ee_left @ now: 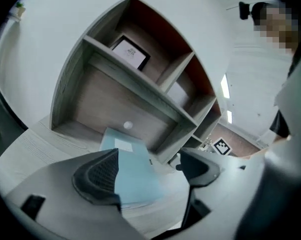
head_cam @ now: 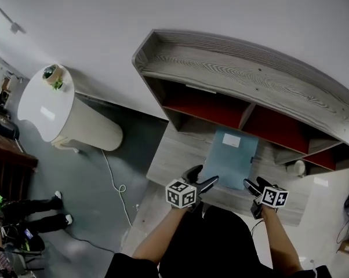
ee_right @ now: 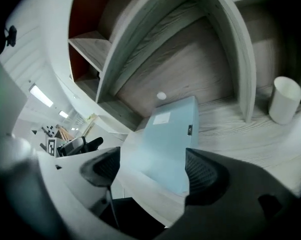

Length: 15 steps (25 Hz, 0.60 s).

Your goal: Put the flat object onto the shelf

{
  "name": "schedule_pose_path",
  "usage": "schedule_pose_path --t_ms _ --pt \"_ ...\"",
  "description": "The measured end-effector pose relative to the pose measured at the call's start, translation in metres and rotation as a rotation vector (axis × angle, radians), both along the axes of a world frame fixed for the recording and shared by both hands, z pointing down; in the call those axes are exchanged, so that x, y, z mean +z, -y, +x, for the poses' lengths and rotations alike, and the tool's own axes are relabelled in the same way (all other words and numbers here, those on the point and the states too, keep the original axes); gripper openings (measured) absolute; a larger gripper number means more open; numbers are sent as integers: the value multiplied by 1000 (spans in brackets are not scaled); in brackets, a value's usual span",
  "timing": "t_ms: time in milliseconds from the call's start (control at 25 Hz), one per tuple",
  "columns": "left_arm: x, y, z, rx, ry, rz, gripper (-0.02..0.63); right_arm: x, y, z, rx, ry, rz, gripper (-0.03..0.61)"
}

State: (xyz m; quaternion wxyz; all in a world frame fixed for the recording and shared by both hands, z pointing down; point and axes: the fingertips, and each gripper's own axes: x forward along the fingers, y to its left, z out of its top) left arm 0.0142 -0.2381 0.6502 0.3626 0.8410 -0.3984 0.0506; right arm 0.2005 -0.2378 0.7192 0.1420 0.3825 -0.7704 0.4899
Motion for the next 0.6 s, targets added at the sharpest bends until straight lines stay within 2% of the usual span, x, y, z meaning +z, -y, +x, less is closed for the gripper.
schedule_pose_path --t_ms 80,120,160,240,280,320,400,600 --pt "-25 -16 9 21 -6 64 365 -22 -5 -11 6 58 13 394" --pt "-38 -23 12 28 1 98 279 -35 -6 -16 25 105 11 391" --pt "-51 -30 12 25 7 127 164 -48 -6 -20 50 147 15 385" --pt "-73 -38 8 8 10 166 139 -70 -7 -26 86 178 47 368" --pt "-82 -41 4 -1 15 182 106 -79 -7 -29 91 170 73 364" --pt "-91 -44 0 -6 22 199 45 -88 -9 -32 89 152 103 362" --pt "-106 -50 -8 -8 28 229 18 -107 -18 -40 78 107 166 356" --pt "-133 -74 -32 8 7 277 12 -154 -55 -63 91 1 310 310"
